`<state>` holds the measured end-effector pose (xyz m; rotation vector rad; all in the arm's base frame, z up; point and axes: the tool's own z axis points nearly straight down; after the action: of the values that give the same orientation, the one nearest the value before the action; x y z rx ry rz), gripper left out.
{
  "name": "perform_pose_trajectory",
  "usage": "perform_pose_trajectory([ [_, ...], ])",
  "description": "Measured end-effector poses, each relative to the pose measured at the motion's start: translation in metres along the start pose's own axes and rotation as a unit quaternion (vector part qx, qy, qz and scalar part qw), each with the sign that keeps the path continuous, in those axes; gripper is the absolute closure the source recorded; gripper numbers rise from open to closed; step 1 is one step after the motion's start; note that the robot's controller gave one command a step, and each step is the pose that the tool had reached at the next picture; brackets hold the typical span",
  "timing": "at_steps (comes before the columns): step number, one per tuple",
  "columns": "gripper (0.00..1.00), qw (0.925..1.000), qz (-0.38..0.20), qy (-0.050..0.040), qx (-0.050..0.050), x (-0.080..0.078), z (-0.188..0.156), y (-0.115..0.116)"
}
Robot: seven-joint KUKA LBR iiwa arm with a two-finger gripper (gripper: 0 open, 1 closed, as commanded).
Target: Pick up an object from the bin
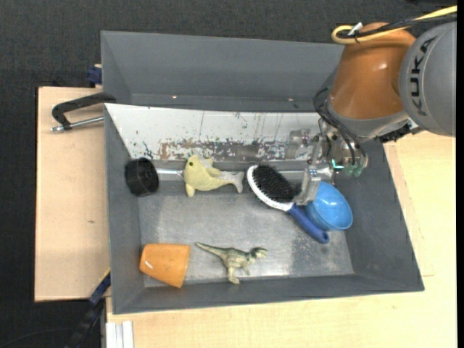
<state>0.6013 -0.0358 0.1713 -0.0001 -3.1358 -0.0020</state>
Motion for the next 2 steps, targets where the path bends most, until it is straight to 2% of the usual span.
perform_pose_trajectory([
  [1, 0.00, 0.9963, -0.086, 0.0000, 0.000, 0.0126, 0.0972, -0.0212],
  [2, 1.00, 0.9963, -0.086, -0.0031, 0.000, 0.0108, 0.0938, -0.0207],
])
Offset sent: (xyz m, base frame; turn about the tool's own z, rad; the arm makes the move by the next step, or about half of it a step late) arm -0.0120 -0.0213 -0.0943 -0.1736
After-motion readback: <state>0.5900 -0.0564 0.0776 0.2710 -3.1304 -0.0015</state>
